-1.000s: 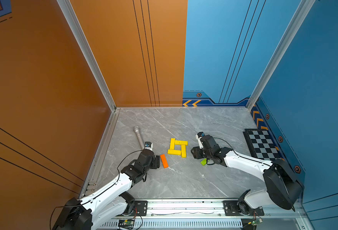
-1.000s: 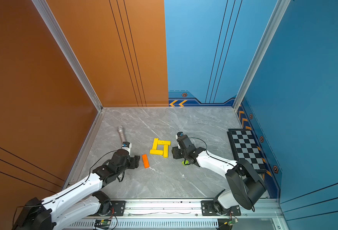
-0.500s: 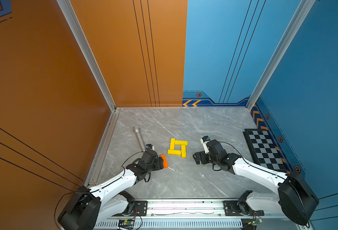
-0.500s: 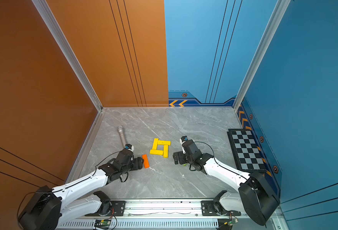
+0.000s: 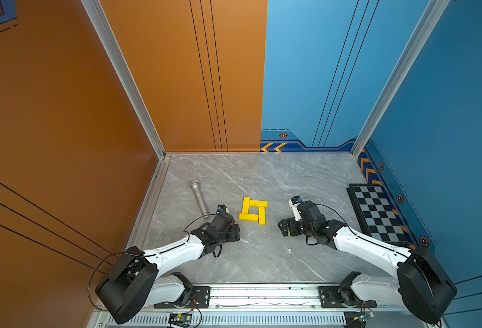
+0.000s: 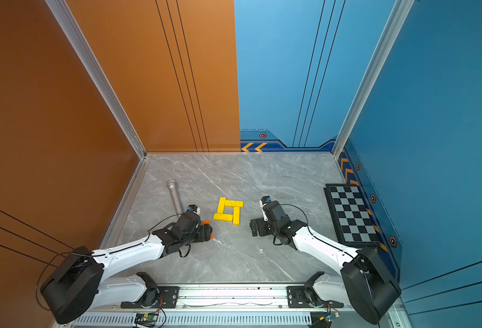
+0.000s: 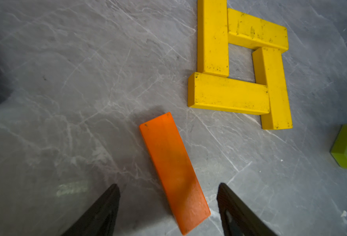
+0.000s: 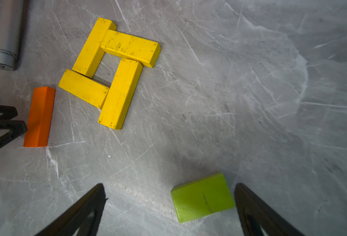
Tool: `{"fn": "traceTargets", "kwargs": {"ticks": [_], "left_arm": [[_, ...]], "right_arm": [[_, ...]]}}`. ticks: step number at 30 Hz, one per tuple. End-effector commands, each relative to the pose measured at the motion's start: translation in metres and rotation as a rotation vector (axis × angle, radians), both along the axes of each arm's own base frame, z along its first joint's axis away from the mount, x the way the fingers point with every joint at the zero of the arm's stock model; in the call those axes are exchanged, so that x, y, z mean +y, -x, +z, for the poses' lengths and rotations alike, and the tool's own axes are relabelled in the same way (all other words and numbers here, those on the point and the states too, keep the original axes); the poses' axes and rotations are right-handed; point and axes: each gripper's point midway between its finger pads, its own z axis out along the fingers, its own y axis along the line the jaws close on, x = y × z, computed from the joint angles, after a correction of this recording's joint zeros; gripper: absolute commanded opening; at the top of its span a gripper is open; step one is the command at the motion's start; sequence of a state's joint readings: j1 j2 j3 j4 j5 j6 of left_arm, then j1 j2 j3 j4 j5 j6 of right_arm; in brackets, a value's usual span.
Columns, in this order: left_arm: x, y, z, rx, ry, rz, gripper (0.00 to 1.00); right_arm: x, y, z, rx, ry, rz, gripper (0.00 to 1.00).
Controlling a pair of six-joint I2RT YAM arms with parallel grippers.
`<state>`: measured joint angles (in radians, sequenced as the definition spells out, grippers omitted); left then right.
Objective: Assemble the letter p with building blocks
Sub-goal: Assemble the building block at the center of the board.
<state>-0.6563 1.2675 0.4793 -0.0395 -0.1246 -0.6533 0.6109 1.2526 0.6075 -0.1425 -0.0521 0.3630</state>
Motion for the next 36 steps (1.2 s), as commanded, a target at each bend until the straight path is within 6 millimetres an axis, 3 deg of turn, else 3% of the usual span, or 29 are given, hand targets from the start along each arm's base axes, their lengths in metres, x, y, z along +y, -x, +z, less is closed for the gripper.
{"fn": "traceTargets", "kwargs": {"ticks": [1, 7, 10, 13, 24, 30, 36], "left_arm": [[-0.005, -0.01, 0.008, -0.039, -0.02, -0.006, 0.74], [-0.011, -0.015, 0.004, -0.039, -0.043, -0.024, 0.7], [-0.014, -0.015, 0.001, -0.031, -0.05, -0.032, 0.56], [-0.015, -0.014, 0.0, -0.031, -0.06, -0.041, 0.49], [-0.02, -0.005, -0.017, 0.006, -0.119, -0.101, 0.48], [-0.018, -0.005, -0.017, -0.004, -0.145, -0.102, 0.35], [-0.02, -0.001, -0.013, -0.023, -0.156, -0.119, 0.34]], "right_arm": [[-0.006, 0.006, -0.004, 0.015, 0.012, 0.006, 1.0], [-0.009, 0.005, -0.008, 0.027, 0.013, -0.005, 1.0], [-0.009, 0.005, -0.009, 0.031, 0.012, -0.004, 1.0], [-0.011, 0.005, -0.009, 0.029, 0.014, -0.011, 1.0], [-0.014, 0.005, -0.01, 0.032, 0.011, -0.018, 1.0], [-0.017, 0.004, -0.01, 0.029, 0.014, -0.032, 1.0], [-0.018, 0.004, -0.01, 0.031, 0.013, -0.037, 1.0]]}}
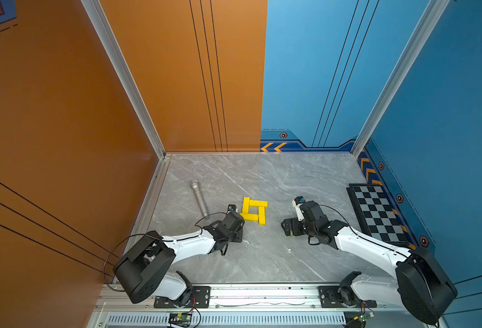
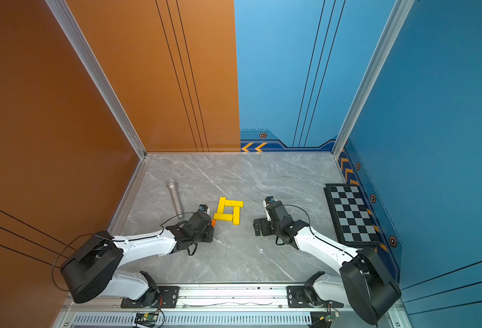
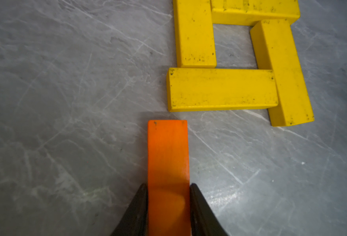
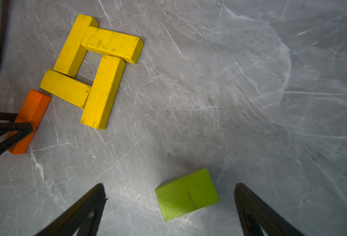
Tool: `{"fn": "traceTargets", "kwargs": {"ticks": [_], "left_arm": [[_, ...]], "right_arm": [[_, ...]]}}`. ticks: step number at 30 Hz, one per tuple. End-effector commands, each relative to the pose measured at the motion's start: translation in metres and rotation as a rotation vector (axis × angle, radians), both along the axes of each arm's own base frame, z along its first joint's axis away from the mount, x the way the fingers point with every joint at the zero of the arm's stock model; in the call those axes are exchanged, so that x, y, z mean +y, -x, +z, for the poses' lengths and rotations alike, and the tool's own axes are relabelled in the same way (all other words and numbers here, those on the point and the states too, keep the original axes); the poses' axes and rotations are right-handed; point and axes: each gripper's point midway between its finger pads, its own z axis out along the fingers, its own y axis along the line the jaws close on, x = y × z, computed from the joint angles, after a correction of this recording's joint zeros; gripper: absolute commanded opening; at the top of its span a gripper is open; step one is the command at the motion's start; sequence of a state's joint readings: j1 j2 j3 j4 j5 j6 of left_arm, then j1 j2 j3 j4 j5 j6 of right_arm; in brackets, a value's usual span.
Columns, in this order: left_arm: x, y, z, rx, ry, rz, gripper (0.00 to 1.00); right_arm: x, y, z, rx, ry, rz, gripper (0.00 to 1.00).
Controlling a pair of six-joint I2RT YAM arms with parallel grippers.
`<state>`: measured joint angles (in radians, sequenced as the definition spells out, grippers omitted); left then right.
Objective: Assemble the letter p with building blocks
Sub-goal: Assemble the building block at the center of the board.
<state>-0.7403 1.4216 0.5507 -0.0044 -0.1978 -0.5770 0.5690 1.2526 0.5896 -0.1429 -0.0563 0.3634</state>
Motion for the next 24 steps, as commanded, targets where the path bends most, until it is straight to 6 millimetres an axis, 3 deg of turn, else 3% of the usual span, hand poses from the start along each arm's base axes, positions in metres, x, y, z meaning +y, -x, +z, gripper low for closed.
{"fn": "traceTargets", "kwargs": {"ticks": [1, 7, 24], "left_arm": [[0.003, 0.006, 0.0, -0.003, -0.039, -0.018, 0.34], [0.002, 0.011, -0.005, 0.01, -0.047, -0.016, 0.36], [-0.012, -0.001, 0.003, -0.012, -0.047, -0.021, 0.34]], "right_arm": [[-0.005, 0.006, -0.003, 0.014, 0.006, 0.002, 1.0], [-0.006, 0.006, -0.002, 0.011, 0.004, -0.002, 1.0], [-0.01, 0.006, -0.002, 0.011, -0.001, -0.012, 1.0]]}}
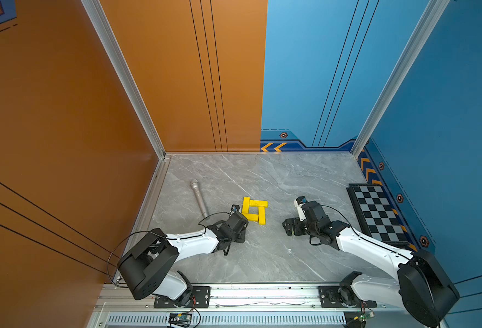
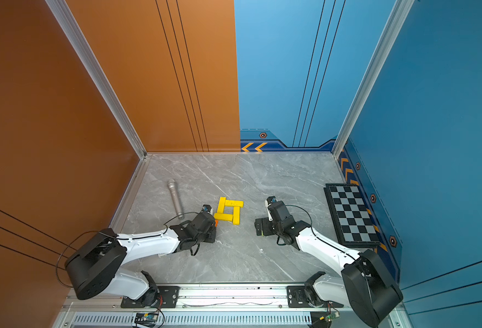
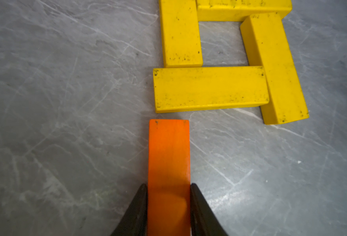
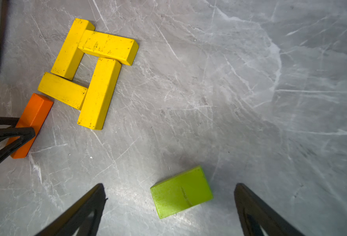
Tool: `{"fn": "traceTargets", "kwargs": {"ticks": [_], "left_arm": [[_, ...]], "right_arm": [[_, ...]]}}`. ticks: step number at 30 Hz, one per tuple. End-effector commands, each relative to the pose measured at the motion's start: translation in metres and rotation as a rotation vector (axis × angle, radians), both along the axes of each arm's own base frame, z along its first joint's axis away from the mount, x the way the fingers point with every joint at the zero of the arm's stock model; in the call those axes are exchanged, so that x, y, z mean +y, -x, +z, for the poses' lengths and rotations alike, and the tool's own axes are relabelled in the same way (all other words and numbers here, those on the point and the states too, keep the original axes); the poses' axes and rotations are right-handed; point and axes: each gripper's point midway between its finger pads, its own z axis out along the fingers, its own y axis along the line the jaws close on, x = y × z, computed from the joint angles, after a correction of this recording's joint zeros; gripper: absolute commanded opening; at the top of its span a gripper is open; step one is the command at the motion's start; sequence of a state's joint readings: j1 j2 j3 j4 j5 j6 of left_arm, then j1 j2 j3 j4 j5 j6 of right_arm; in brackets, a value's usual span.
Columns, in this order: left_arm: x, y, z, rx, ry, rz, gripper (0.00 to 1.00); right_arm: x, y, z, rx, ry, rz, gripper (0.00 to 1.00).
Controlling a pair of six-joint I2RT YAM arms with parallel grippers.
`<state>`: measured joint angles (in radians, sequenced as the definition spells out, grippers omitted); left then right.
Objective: Assemble the letter p with building blocks
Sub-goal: Assemble the building block at the center of the board.
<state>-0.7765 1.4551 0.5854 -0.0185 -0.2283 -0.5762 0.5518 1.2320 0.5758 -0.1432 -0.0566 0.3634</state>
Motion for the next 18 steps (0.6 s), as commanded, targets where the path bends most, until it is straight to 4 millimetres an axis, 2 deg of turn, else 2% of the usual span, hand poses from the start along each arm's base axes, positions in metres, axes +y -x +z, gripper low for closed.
{"fn": "traceTargets", "kwargs": {"ticks": [1, 18], "left_arm": [[-0.002, 0.0, 0.002, -0.005, -0.02, -0.001, 0.34], [-0.014, -0.009, 0.0, 0.006, -0.009, 0.008, 0.33]], "right_arm": [[-0.004, 0.006, -0.002, 0.015, 0.003, 0.005, 1.0], [-0.003, 0.006, -0.005, 0.027, 0.001, 0.01, 1.0]]}}
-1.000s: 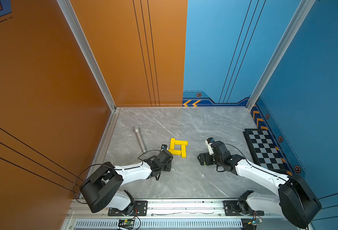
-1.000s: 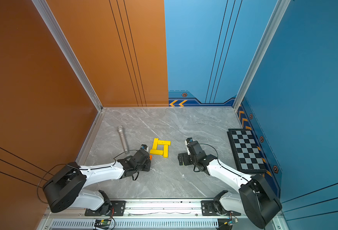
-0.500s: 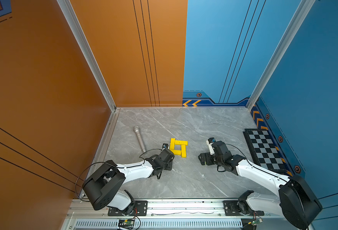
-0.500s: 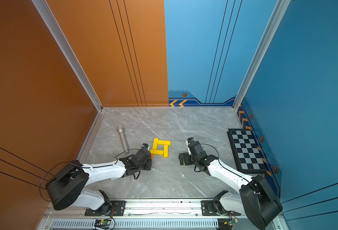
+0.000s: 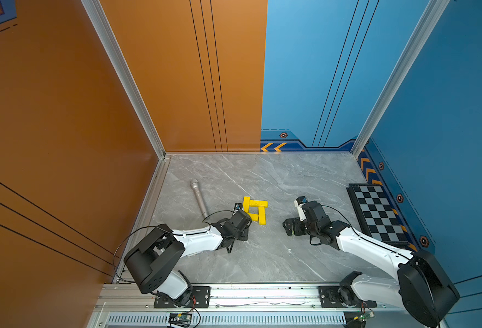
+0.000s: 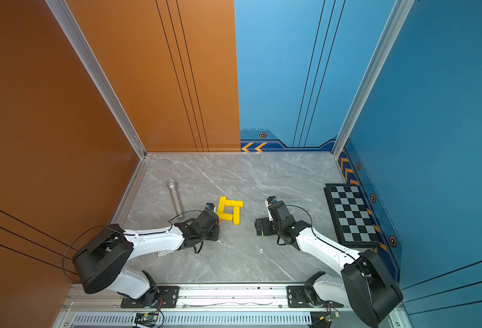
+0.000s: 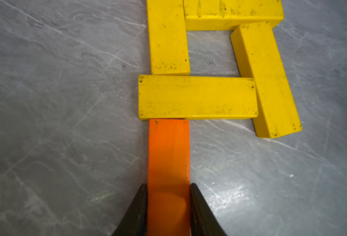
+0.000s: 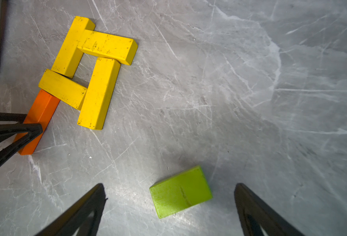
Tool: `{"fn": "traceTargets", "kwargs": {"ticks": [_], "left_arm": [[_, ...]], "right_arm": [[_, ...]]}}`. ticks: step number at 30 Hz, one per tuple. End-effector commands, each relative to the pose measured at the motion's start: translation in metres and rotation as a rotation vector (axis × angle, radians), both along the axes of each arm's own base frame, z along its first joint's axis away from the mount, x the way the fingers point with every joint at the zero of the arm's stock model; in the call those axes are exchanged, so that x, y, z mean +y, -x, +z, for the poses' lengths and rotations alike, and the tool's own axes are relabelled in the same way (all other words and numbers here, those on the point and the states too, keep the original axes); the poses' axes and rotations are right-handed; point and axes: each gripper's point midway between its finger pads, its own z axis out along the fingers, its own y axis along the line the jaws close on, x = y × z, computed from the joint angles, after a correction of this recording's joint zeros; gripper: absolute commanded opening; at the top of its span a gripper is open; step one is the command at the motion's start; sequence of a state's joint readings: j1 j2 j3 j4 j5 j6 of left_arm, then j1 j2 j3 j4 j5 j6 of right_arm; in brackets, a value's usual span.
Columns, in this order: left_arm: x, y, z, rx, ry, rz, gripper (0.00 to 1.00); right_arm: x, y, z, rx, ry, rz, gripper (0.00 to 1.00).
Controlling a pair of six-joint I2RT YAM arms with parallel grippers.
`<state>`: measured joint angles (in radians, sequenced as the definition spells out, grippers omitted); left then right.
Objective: Assemble the letter p with building blocks
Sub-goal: Assemble the building block at the center of the board, then adjust the building block at the center of the board.
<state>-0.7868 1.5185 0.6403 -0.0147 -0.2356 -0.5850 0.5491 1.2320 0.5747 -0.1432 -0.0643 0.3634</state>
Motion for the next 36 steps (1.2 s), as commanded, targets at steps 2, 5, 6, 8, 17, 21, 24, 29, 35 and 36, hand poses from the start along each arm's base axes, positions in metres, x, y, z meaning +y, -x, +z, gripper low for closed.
{"fn": "traceTargets", "kwargs": {"ticks": [2, 5, 6, 8, 17, 21, 24, 29, 35, 36], "left_arm": [[-0.001, 0.001, 0.001, 0.003, -0.006, 0.011, 0.38], [0.0, 0.003, 0.003, 0.0, 0.002, 0.011, 0.48], [0.001, 0.004, 0.003, -0.004, -0.003, 0.015, 0.6], [0.002, 0.007, 0.005, -0.008, 0.003, 0.008, 0.67], [-0.009, 0.029, 0.053, -0.188, 0.023, -0.11, 0.94], [0.002, 0.031, 0.079, -0.282, 0.053, -0.09, 0.98], [0.022, 0.026, 0.091, -0.342, 0.013, -0.037, 0.99], [0.047, 0.009, 0.088, -0.342, -0.042, 0.006, 0.99], [0.069, -0.009, 0.074, -0.328, -0.021, 0.059, 0.99], [0.073, -0.012, 0.073, -0.326, -0.02, 0.063, 0.99]], "right_arm": [[-0.003, 0.006, -0.005, 0.024, 0.006, 0.007, 1.0], [-0.003, 0.006, -0.005, 0.027, 0.005, 0.01, 1.0], [-0.003, 0.006, -0.006, 0.028, 0.006, 0.012, 1.0], [-0.002, 0.006, -0.006, 0.03, 0.006, 0.014, 1.0], [0.004, 0.008, 0.009, -0.055, -0.062, 0.037, 1.0], [0.013, 0.007, 0.017, -0.082, -0.101, 0.064, 0.95], [0.021, 0.004, 0.017, -0.08, -0.123, 0.062, 0.85], [0.043, -0.001, 0.008, -0.053, -0.134, 0.088, 0.54], [0.075, -0.01, 0.004, -0.054, -0.155, 0.128, 0.08], [0.079, -0.012, 0.003, -0.053, -0.16, 0.129, 0.07]]}}
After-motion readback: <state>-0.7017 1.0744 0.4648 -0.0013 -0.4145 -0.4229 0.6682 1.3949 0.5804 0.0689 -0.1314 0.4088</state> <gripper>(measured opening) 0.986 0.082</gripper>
